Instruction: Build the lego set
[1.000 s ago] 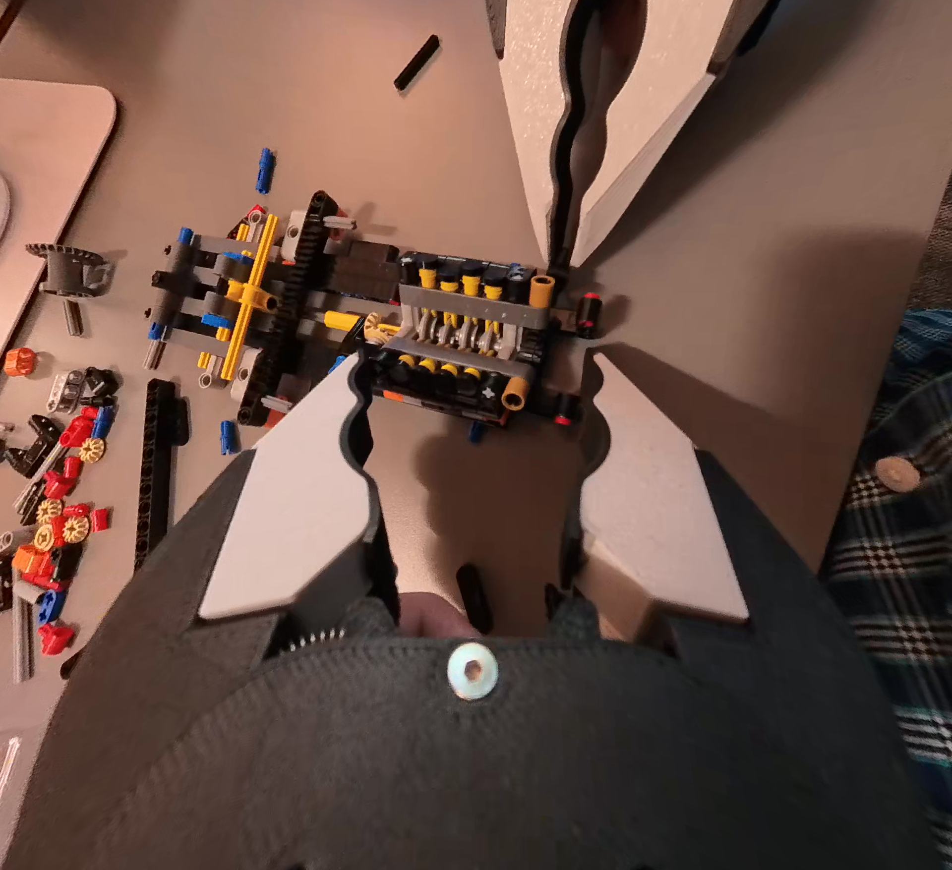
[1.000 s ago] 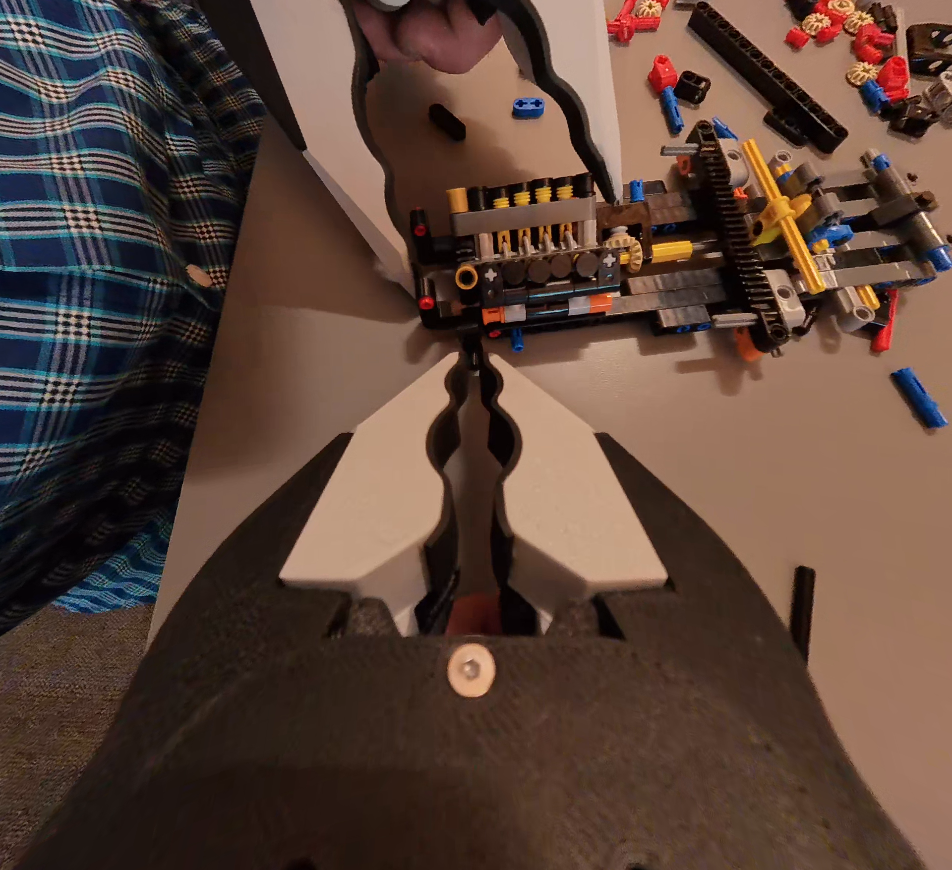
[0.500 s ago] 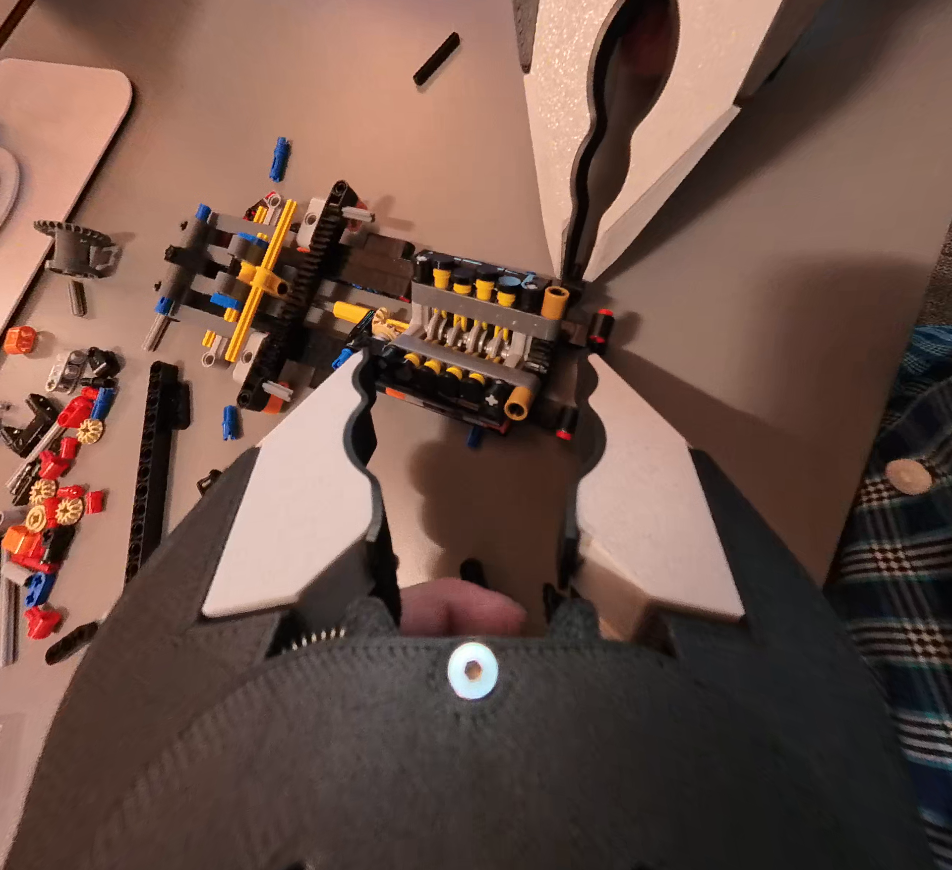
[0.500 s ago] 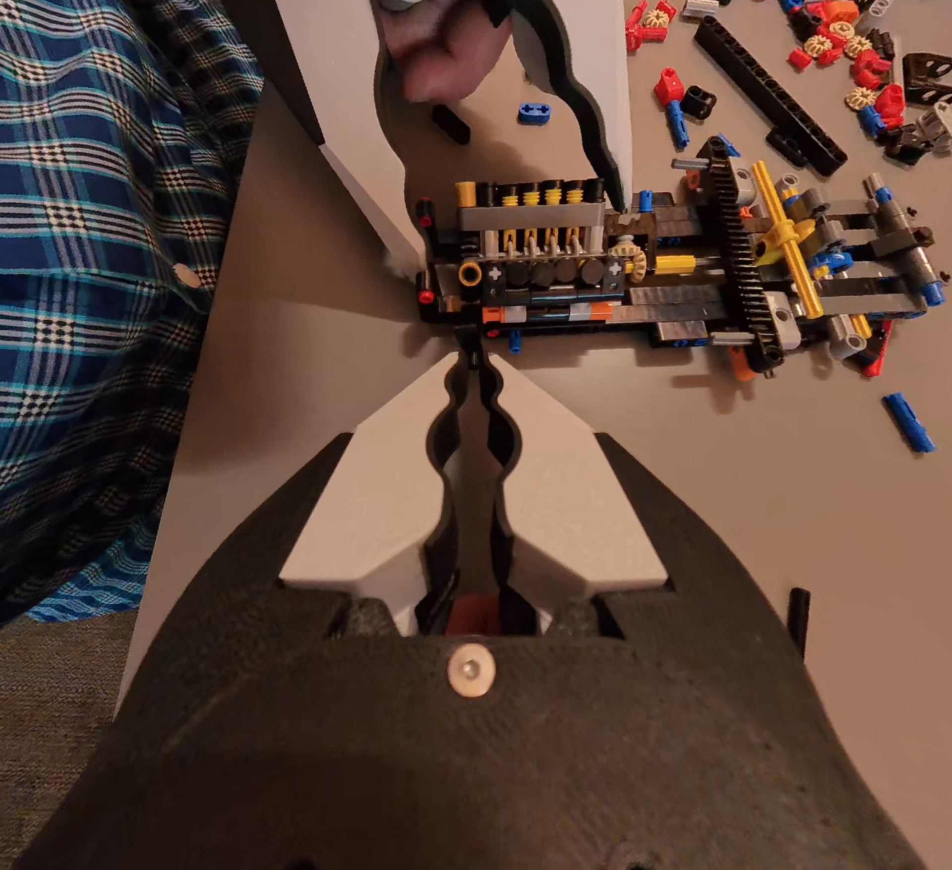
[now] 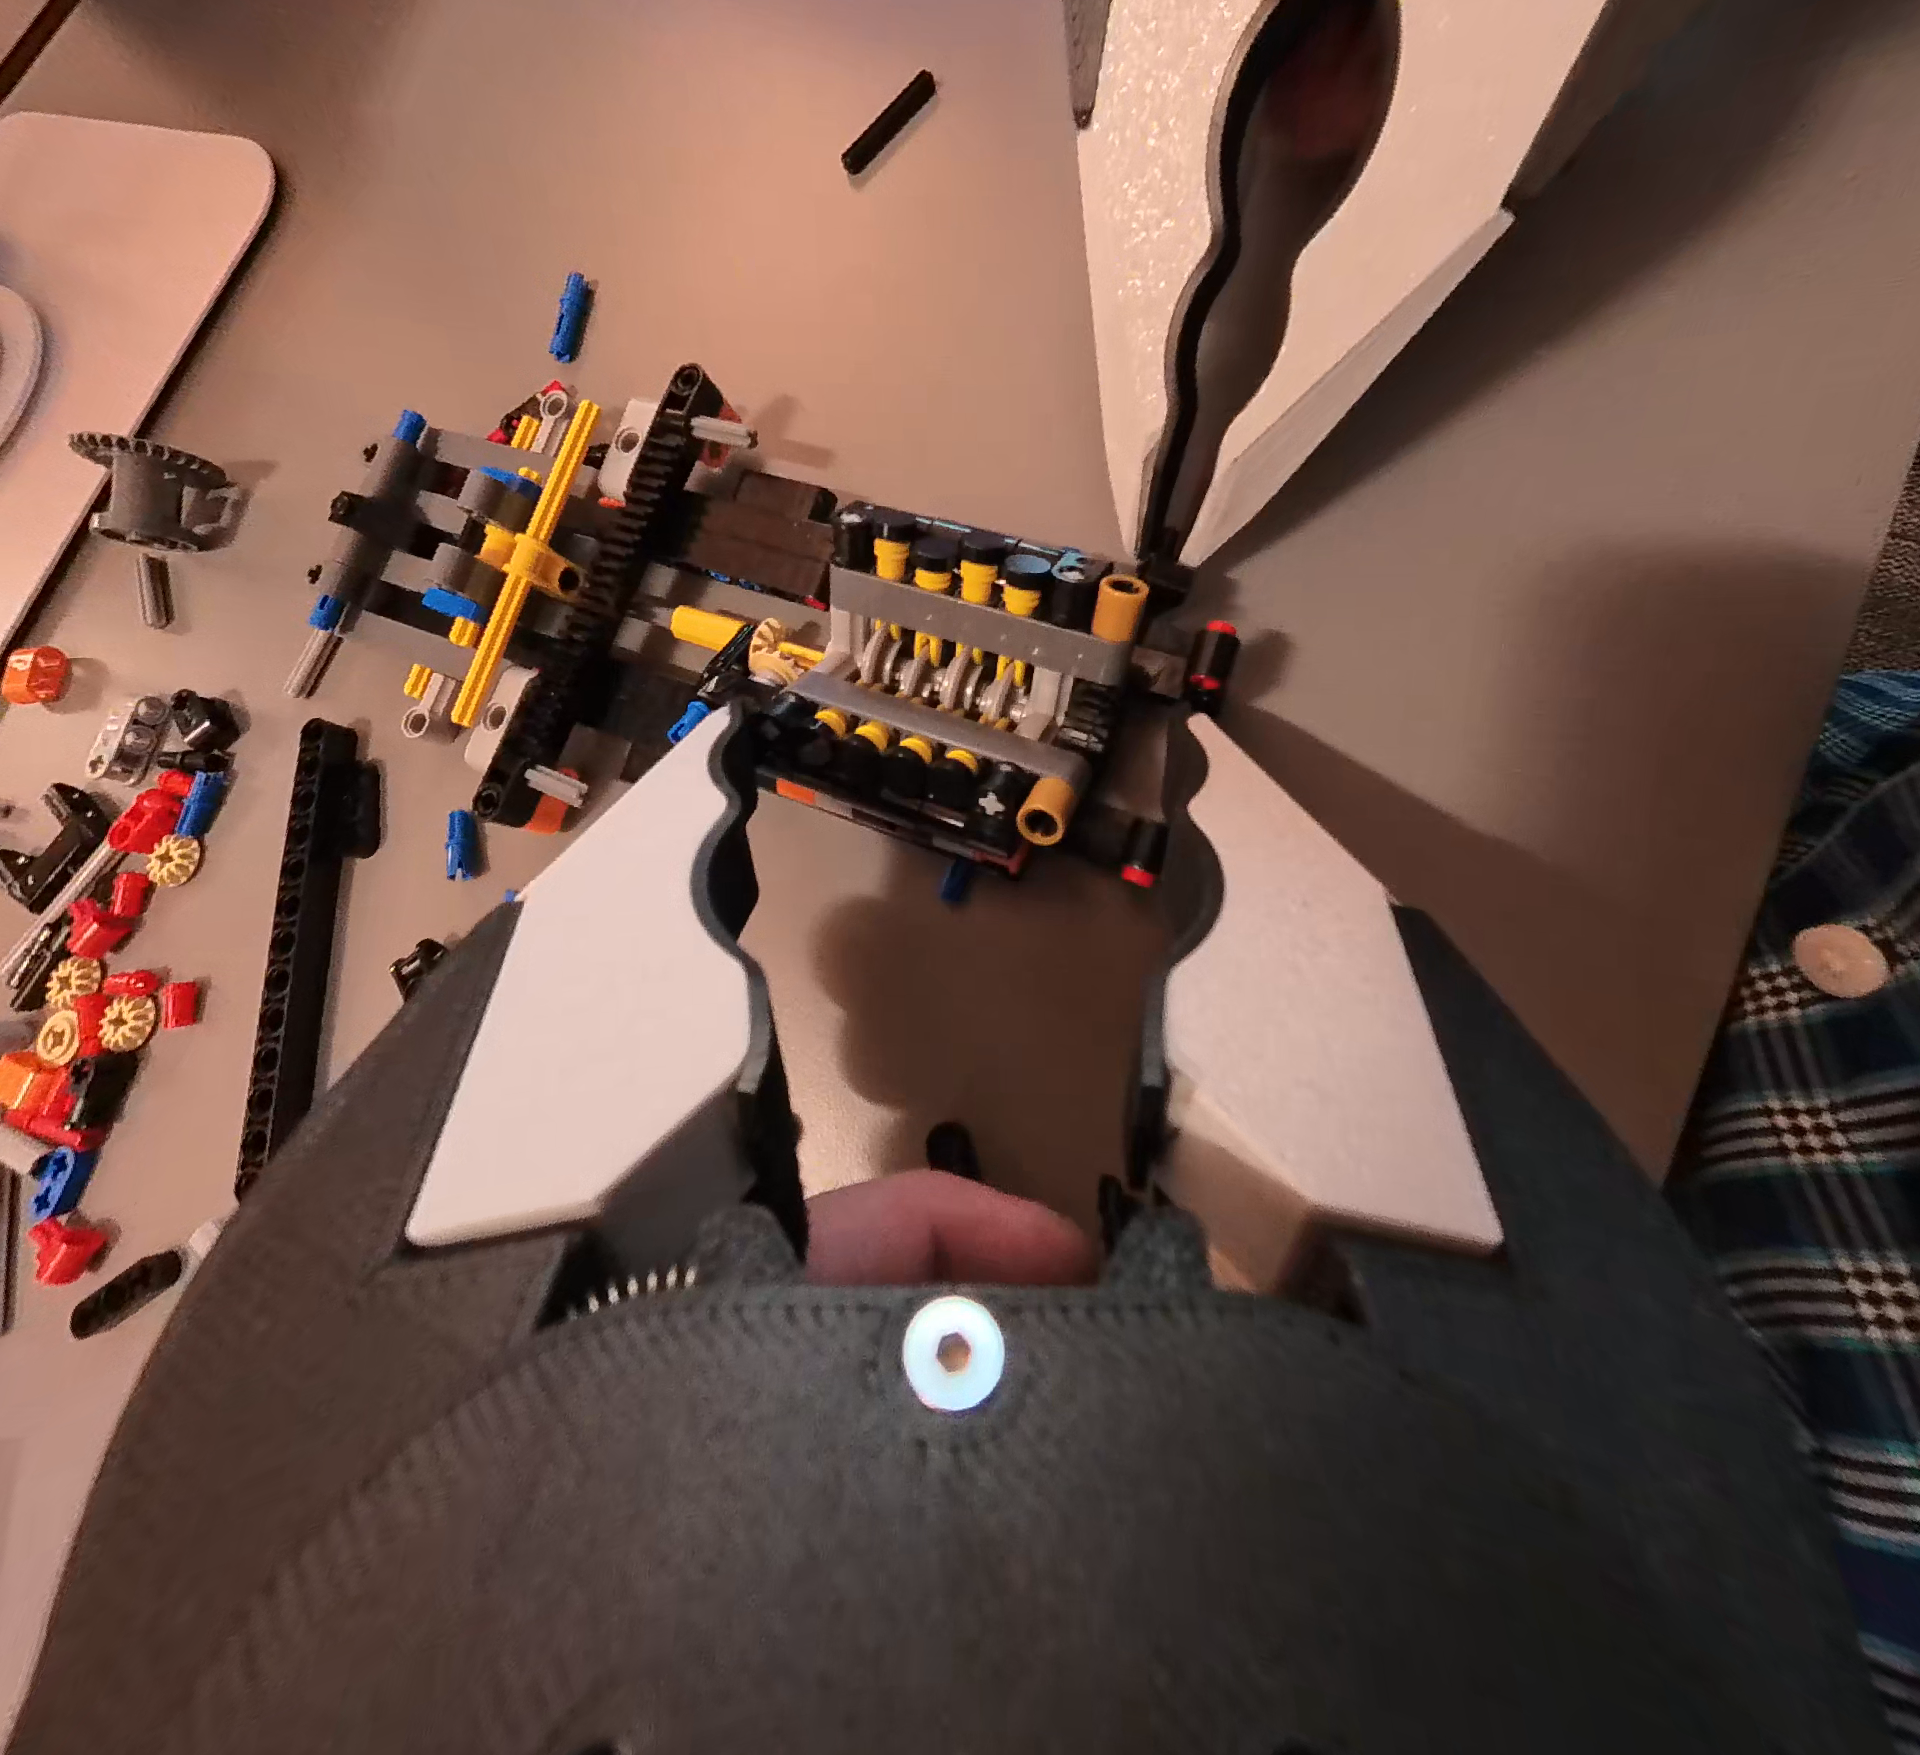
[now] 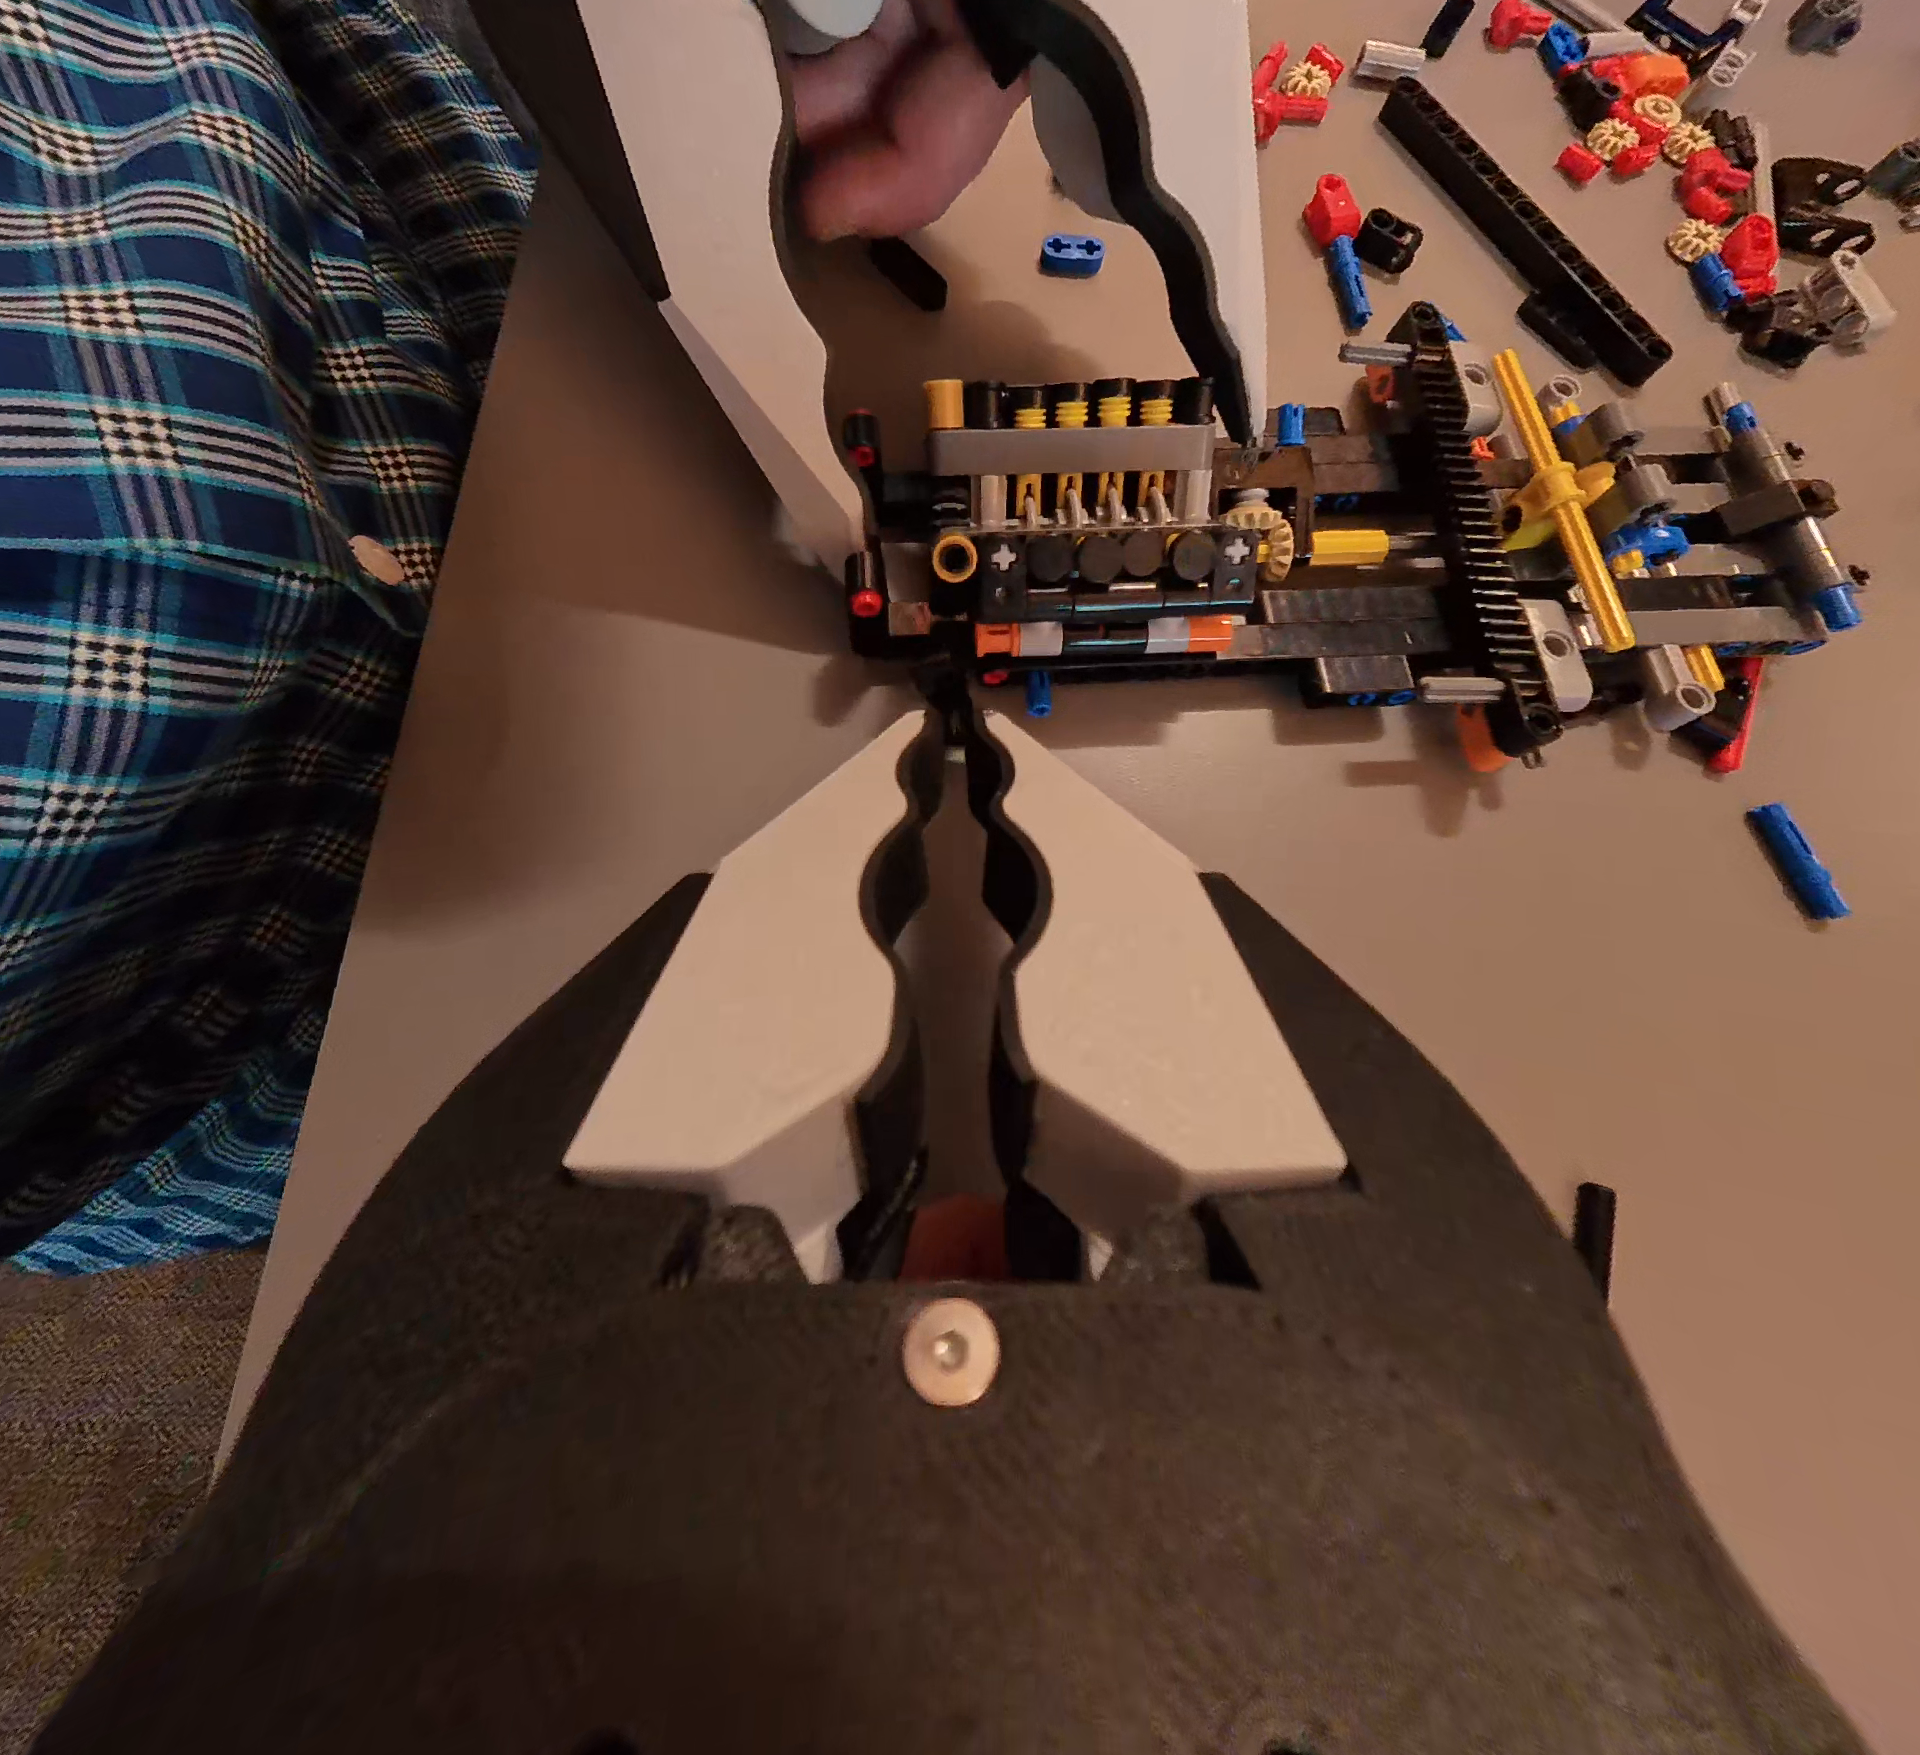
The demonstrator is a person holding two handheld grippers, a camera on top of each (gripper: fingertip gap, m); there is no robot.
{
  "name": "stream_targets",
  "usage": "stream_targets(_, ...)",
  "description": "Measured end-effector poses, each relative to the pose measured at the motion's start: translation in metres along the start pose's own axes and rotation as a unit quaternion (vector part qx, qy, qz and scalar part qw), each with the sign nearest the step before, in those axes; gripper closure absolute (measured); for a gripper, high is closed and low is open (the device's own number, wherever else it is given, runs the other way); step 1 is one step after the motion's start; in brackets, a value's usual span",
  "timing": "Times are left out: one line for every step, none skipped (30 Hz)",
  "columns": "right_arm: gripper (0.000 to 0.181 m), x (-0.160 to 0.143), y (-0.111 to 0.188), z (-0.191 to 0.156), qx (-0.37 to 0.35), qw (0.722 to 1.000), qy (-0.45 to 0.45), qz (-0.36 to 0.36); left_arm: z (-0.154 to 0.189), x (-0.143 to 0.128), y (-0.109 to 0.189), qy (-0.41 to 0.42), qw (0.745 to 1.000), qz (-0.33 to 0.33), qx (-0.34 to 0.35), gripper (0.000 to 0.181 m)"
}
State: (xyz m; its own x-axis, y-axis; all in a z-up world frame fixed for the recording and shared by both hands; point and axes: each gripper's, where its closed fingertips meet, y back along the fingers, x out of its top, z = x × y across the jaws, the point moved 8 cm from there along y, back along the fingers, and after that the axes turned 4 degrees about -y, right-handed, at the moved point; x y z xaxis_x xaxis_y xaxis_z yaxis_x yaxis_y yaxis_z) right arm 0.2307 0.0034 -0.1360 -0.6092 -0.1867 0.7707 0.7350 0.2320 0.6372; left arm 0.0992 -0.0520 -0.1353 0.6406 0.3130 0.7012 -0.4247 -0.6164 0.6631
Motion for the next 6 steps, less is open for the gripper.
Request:
stream_targets(0.179,0.0002,0.0004,0.0000,0.001,1.000,-0.001,0.002,0.0001,0.0000,0.0000,0.000,1.000,0.000,0.000,0.104)
stream_targets(0.179,0.0002,0.0005,0.0000,0.001,1.000,-0.001,0.002,0.0002,0.0000,0.0001,-0.001,1.000,0.000,0.000,0.104)
stream_targets(0.179,0.0001,0.0003,0.0001,0.002,1.000,-0.001,0.002,0.0003,-0.0001,0.0002,-0.001,1.000,0.000,-0.001,0.104)
stream_targets(0.179,0.0000,-0.0001,0.0002,0.003,1.000,-0.002,0.000,0.0003,-0.0002,0.0002,-0.001,1.000,0.000,-0.001,0.104)
stream_targets(0.179,-0.0003,-0.0011,0.0002,0.003,1.000,-0.002,-0.005,0.0003,-0.0003,0.0003,-0.001,1.000,0.001,-0.001,0.104)
stream_targets(0.179,-0.0008,-0.0023,0.0000,0.002,1.000,0.000,-0.010,0.0003,-0.0004,0.0003,-0.001,1.000,0.001,-0.001,0.104)
